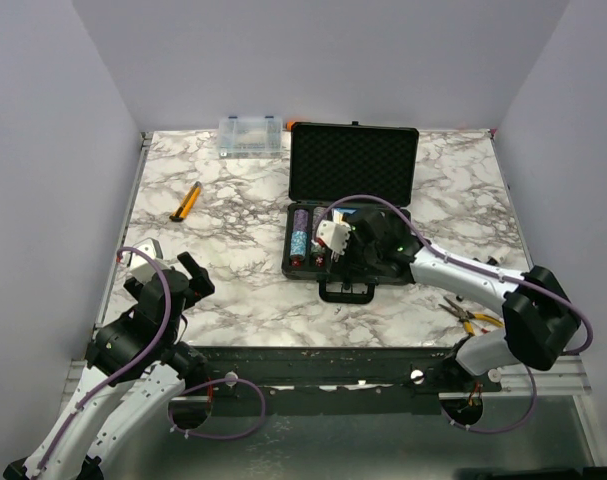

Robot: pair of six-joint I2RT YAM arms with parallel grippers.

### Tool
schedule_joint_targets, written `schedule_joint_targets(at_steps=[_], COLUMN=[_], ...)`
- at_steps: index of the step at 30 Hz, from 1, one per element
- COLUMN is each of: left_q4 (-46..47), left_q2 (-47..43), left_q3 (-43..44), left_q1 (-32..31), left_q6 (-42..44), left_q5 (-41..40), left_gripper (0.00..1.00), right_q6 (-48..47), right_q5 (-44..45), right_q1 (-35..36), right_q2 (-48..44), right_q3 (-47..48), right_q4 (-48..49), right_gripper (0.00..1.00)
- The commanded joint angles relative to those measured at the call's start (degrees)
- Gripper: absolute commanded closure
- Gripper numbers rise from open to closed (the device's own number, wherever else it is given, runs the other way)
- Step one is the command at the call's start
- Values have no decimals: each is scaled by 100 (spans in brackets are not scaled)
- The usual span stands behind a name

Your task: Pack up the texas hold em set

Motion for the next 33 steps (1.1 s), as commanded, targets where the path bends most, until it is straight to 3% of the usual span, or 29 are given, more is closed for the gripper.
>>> schedule_joint_targets(at_steps=[1, 7, 10, 13, 17, 20, 26, 33], left_q4=[57, 49, 48, 47, 47, 41, 46, 48], left_q2=[-12, -30, -61, -76, -74, -116, -256, -240], left_q3=[67, 68, 63, 63, 67, 72, 41, 53], left_q1=[5, 20, 15, 14, 24, 32, 40, 40], left_q6=[64, 45, 37, 36, 36, 46, 44, 53], left_q5=[34, 11, -1, -5, -13, -20, -65, -45], left_gripper=[8, 8, 8, 8, 8, 8, 8, 8], right_q6=[217, 1296, 2768, 4470, 6097, 6882, 7807, 8287], right_q5=[35, -369, 20, 481, 966, 828, 765, 623], right_q1=[2, 7, 2, 4, -13, -90, -416, -759], right_q2=[-414, -794, -712, -299, 521, 829, 912, 1090], right_q3=[-8, 343, 781, 1642, 2792, 3150, 2919, 2641], right_q4=[92, 22, 28, -564, -1653, -2128, -2401, -2527], right_gripper=[0, 0, 0, 0, 18, 22, 46, 58])
